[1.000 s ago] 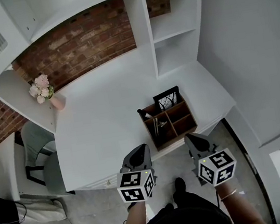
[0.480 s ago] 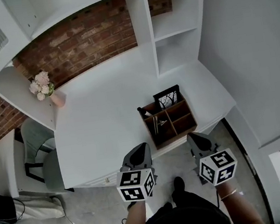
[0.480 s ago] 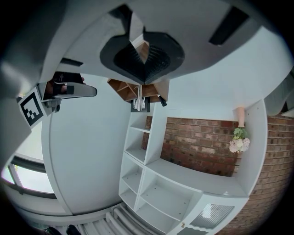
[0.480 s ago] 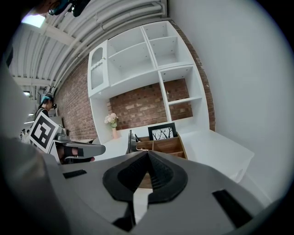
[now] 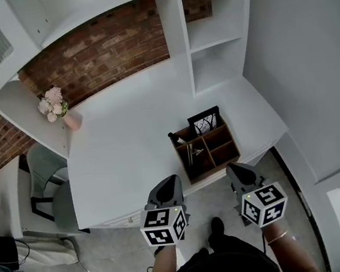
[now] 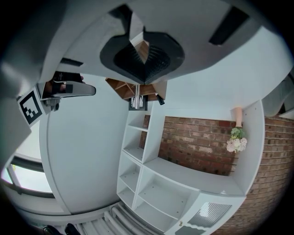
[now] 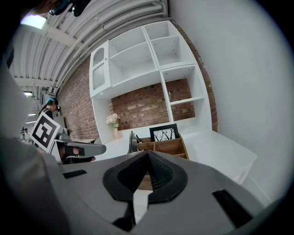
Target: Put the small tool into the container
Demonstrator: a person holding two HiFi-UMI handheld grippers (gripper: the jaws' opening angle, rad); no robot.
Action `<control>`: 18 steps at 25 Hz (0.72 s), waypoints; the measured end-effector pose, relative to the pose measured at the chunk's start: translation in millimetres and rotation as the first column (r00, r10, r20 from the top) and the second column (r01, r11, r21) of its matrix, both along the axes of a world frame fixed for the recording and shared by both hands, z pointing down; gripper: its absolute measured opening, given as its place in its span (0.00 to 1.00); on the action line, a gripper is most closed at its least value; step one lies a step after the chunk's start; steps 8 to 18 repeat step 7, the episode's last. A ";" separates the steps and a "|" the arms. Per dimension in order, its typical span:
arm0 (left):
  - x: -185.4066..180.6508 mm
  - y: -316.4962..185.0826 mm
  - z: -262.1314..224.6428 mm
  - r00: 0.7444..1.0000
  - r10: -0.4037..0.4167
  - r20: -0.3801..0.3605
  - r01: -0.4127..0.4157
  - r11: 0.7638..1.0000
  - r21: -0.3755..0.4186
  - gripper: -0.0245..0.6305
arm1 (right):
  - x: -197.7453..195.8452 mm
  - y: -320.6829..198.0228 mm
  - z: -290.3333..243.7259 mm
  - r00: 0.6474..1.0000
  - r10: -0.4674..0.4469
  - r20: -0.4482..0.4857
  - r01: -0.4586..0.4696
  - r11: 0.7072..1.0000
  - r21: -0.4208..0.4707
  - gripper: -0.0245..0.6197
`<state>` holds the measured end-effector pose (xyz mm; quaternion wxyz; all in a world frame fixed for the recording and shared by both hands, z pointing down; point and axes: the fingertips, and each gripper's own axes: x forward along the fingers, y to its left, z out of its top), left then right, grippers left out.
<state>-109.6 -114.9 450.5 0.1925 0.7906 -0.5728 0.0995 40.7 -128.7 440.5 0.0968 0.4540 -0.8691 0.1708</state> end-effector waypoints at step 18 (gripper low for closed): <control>-1.8 -2.3 0.7 1.000 -0.014 -0.005 0.014 1.000 -0.001 0.05 | 2.1 -3.4 -1.6 1.000 -0.003 -0.001 0.003 1.000 0.005 0.05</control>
